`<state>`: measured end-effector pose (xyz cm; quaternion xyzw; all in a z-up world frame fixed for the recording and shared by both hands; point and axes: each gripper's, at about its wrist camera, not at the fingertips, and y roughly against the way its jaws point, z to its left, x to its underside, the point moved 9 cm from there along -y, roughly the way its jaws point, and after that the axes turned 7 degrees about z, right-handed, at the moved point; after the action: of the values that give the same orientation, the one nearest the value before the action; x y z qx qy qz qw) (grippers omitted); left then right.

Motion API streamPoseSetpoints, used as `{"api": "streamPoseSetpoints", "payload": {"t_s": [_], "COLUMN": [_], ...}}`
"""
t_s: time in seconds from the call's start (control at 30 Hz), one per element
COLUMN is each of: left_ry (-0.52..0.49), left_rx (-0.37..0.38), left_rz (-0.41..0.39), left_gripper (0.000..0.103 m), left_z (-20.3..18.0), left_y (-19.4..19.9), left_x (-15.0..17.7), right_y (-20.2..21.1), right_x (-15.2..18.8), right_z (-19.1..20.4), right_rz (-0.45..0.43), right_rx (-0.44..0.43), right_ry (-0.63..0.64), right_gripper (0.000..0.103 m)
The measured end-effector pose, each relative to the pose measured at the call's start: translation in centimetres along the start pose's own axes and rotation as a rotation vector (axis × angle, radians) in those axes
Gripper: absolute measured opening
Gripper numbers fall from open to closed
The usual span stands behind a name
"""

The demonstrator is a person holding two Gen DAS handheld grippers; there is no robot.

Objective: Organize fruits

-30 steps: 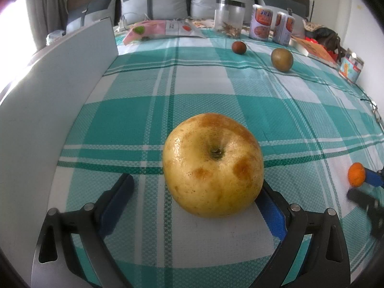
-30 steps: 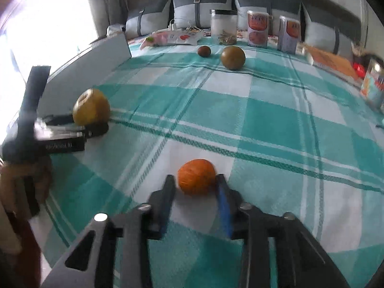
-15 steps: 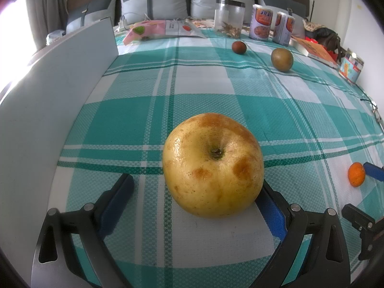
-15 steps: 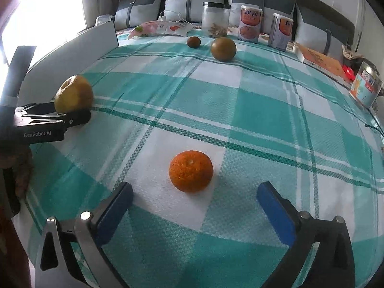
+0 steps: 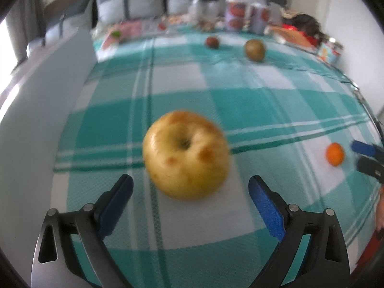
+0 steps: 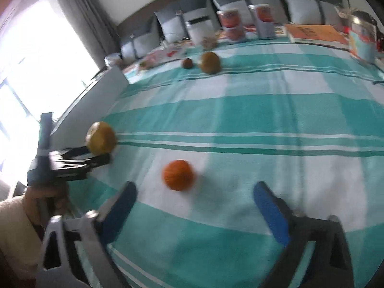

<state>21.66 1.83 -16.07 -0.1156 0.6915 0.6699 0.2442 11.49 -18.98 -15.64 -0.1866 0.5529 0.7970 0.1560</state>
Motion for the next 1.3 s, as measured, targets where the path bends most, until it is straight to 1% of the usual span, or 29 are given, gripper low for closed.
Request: {"api": "streamPoseSetpoints", "payload": {"t_s": [0.03,0.13,0.2,0.23,0.27,0.3,0.33,0.43,0.47,0.57,0.6,0.67,0.7,0.73,0.8,0.83,0.87,0.93,0.97,1.0,1.03,1.07,1.1,1.13,1.2,1.3], "left_ry": [-0.011,0.007,0.029,0.045,0.057,0.077,0.098,0.128,0.149,0.181,0.198,0.23,0.258,0.277,0.315,0.327,0.349,0.375,0.382,0.393,0.413,0.43,0.461,0.503,0.558,0.632], "left_rx": [-0.011,-0.009,-0.015,-0.02,-0.016,0.015,0.038,0.066,0.098,0.182,0.225,0.276,0.311,0.326,0.333,0.329,0.312,0.272,0.238,0.178,0.131,0.105,0.076,0.043,-0.003,-0.077], "left_rz": [-0.011,-0.013,-0.008,-0.005,-0.006,0.002,0.002,0.008,0.016,0.003,-0.007,-0.022,-0.039,-0.057,-0.1,-0.115,-0.144,-0.172,-0.184,-0.192,-0.189,-0.182,-0.172,-0.155,-0.121,-0.061], "left_gripper": [0.097,0.097,0.096,0.095,0.075,0.068,0.068,0.068,0.068,0.068,0.068,0.068,0.068,0.068,0.068,0.068,0.068,0.068,0.068,0.068,0.068,0.068,0.068,0.068,0.068,0.068], "left_z": [-0.2,-0.2,0.2,0.6,0.8,1.0,1.2,1.4,1.3,0.9,0.9,1.4,2.2,3.0,5.3,6.3,8.2,10.9,12.6,15.0,16.9,18.2,20.0,22.3,25.2,29.0], "left_y": [0.3,0.5,0.2,0.0,-0.1,-0.2,-0.2,0.1,0.7,3.3,5.1,7.8,10.1,11.8,15.1,16.0,17.8,19.4,20.1,20.5,20.5,20.4,20.1,19.5,18.4,16.6], "left_x": [-0.4,-1.3,-1.6,-1.6,-1.6,-1.4,-1.3,-0.9,-0.6,0.0,0.2,0.5,0.6,0.6,0.6,0.5,0.5,0.6,0.7,1.0,1.4,1.8,2.5,3.4,5.1,7.8], "right_y": [-0.1,-1.4,-3.0,-3.7,-4.0,-4.1,-4.1,-3.3,-2.9,-1.9,-1.6,-1.0,-0.8,-0.7,-0.9,-1.1,-1.3,-1.5,-1.6,-1.7,-1.8,-1.9,-2.0,-2.3,-3.0,-5.1], "right_x": [-0.2,-0.5,-0.6,-0.4,-0.8,-0.9,-1.0,-1.1,-1.0,-0.8,-0.9,-1.1,-1.2,-1.4,-1.9,-2.3,-2.6,-3.1,-3.5,-3.9,-4.4,-4.9,-5.2,-5.5,-5.7,-4.8], "right_z": [0.3,2.8,4.1,4.0,4.0,4.0,3.9,4.0,4.0,4.3,4.6,5.7,6.3,7.2,9.3,10.7,12.2,15.7,17.6,19.7,22.4,25.2,27.1,30.0,35.1,41.1], "right_rz": [0.011,0.049,0.087,0.107,0.093,0.09,0.096,0.084,0.081,0.076,0.073,0.069,0.067,0.066,0.07,0.074,0.078,0.084,0.085,0.084,0.084,0.086,0.087,0.089,0.102,0.148], "right_rx": [0.01,0.012,0.037,0.068,0.106,0.126,0.119,0.091,0.087,0.055,0.045,0.024,0.016,0.002,-0.034,-0.056,-0.077,-0.118,-0.137,-0.158,-0.183,-0.213,-0.234,-0.262,-0.306,-0.341], "right_ry": [0.016,0.075,0.103,0.109,0.121,0.121,0.102,0.069,0.063,0.035,0.033,0.041,0.049,0.06,0.079,0.094,0.113,0.166,0.197,0.233,0.274,0.315,0.342,0.381,0.451,0.534], "right_gripper": [0.078,0.071,0.064,0.056,0.047,0.037,0.029,0.029,0.029,0.029,0.029,0.029,0.029,0.029,0.029,0.029,0.029,0.029,0.029,0.029,0.029,0.029,0.029,0.029,0.029,0.029]}}
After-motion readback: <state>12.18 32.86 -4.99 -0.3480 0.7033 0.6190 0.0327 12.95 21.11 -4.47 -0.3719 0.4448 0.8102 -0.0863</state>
